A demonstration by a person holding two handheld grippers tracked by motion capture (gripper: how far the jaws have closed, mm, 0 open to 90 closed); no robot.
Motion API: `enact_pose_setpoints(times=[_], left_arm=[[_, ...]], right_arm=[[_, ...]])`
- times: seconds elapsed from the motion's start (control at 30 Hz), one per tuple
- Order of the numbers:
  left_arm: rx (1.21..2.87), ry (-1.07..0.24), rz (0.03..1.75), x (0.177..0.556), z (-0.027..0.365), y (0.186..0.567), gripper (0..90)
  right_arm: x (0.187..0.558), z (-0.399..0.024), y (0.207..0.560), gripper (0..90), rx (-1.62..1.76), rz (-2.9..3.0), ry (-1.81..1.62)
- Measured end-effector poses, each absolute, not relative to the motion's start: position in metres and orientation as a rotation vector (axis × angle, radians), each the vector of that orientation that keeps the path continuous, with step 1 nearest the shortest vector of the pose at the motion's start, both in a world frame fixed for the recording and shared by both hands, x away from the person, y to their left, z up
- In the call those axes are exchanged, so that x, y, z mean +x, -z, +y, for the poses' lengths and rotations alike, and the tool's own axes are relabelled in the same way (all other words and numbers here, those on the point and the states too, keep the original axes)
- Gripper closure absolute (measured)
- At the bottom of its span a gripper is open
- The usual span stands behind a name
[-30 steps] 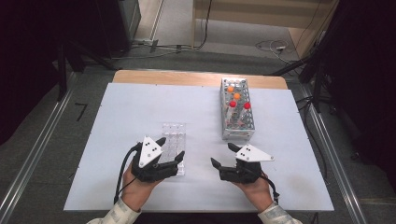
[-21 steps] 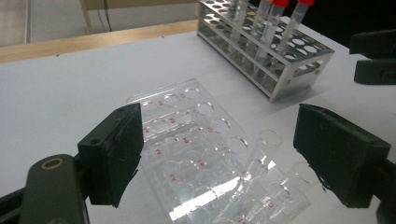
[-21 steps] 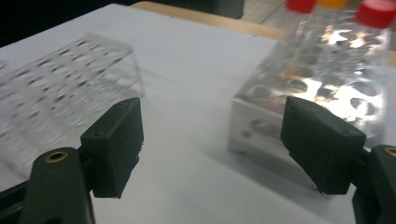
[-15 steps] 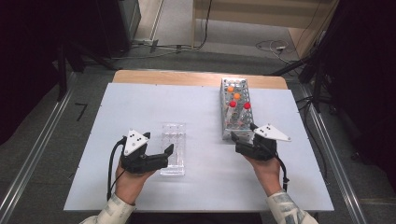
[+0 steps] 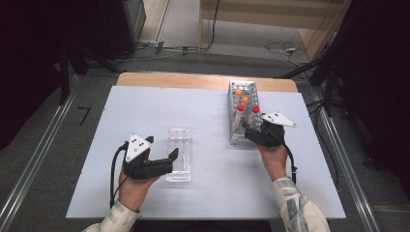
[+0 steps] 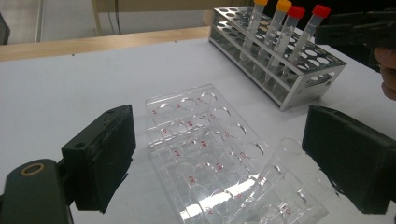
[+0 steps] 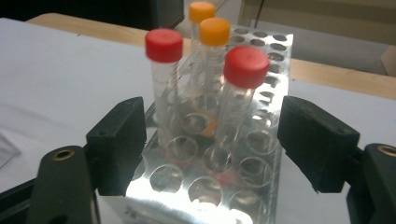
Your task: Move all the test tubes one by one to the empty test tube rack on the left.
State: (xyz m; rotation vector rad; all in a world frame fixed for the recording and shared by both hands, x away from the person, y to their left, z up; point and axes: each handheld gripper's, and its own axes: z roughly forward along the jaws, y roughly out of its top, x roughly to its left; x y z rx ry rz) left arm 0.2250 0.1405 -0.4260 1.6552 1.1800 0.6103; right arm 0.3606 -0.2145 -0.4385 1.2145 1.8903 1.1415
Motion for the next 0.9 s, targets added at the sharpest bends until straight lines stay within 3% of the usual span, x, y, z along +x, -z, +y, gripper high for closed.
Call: enact_pose_setpoints(times=[0.37,0.57,0.9], left_arm=[[1.654,-0.614,1.176,0.224,0.141,0.425,10.4],[1.656,-0.609,1.172,0.225,0.141,0.425,10.6],[1.662,-0.607,1.173,0.224,0.14,0.426,10.7]], right_arm=[[0.381,-0.214,0.444,30.4,1.268,1.863,-1.108],[0.383,-0.208,0.449,47.2,1.259,1.862,-1.108],[0.384,-0.208,0.453,60.7,1.3,1.862,-1.119]])
